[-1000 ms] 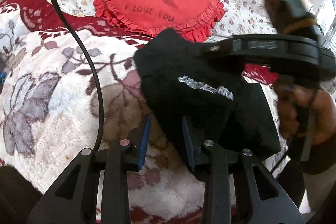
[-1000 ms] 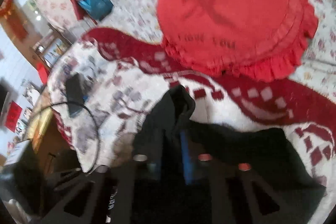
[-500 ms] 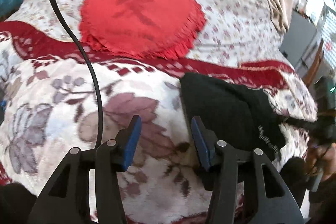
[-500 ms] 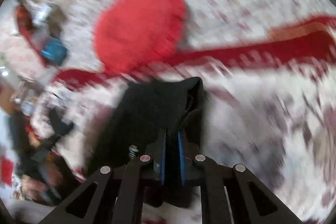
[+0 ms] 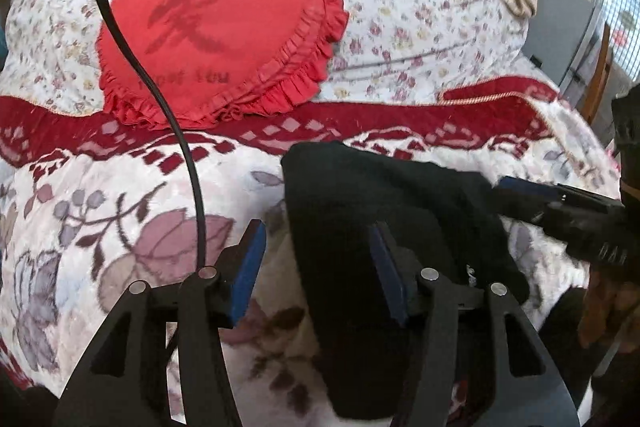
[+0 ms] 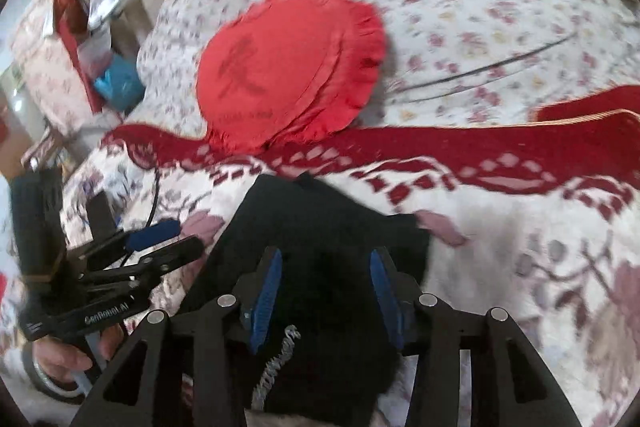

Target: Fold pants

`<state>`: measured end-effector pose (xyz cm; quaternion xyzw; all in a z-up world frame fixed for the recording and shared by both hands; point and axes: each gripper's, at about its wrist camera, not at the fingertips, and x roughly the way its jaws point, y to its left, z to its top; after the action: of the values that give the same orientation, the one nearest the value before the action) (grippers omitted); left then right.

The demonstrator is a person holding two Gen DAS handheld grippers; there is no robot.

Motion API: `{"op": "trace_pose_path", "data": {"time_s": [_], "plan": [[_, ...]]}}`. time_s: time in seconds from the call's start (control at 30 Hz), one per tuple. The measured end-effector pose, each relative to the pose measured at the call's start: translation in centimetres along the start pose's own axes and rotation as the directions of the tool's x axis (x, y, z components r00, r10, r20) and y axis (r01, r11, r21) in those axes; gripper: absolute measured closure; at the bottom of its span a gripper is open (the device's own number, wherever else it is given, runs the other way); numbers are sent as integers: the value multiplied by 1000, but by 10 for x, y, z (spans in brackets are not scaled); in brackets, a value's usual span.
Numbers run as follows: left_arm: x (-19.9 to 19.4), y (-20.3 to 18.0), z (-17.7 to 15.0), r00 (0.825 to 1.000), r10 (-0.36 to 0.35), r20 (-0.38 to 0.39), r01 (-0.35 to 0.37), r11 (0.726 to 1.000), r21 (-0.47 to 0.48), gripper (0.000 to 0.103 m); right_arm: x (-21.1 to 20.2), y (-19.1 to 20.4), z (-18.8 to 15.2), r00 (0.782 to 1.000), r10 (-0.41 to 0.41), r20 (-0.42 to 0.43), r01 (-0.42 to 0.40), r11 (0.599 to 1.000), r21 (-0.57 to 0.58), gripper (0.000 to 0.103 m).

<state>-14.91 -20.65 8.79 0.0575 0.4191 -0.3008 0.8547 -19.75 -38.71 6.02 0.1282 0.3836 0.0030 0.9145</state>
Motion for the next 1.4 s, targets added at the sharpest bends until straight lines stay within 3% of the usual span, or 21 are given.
{"op": "trace_pose_path", "data": {"time_s": [0.07, 0.2, 0.3, 0.47, 0.67, 0.83, 1.0, 1.4], "plan": [[13, -5, 2, 1000, 7, -27, -7, 1000, 6, 49, 21, 1, 0, 1000, -4, -22, 4, 1000, 5, 62], [34, -7, 6, 998, 23, -51, -22, 1000, 7, 48, 55, -11, 1, 994, -88, -60, 88, 996, 3, 64], [42, -7, 8, 998, 36, -50, -36, 999, 0, 41, 63, -23, 4, 995, -80, -51, 82, 996, 20, 64], [49, -8, 12, 998, 38, -56, -39, 999, -13, 41, 70, -30, 12, 996, -79, -46, 81, 996, 34, 64], [38, -7, 11, 997, 47, -58, -48, 999, -16, 41, 41, -28, 12, 999, -36, -29, 38, 996, 87, 64], [20, -8, 9, 998, 45, -42, -46, 999, -24, 41, 11, -7, -3, 998, -56, -24, 56, 998, -3, 64], [3, -14, 1, 999, 33, -30, -33, 999, -21, 41, -5, 0, -27, 998, -52, -44, 51, 998, -22, 64], [7, -29, -36, 996, -6, -95, 4, 1000, -23, 40, 0, -9, -65, 991, -75, -113, 74, 997, -14, 63]]}}
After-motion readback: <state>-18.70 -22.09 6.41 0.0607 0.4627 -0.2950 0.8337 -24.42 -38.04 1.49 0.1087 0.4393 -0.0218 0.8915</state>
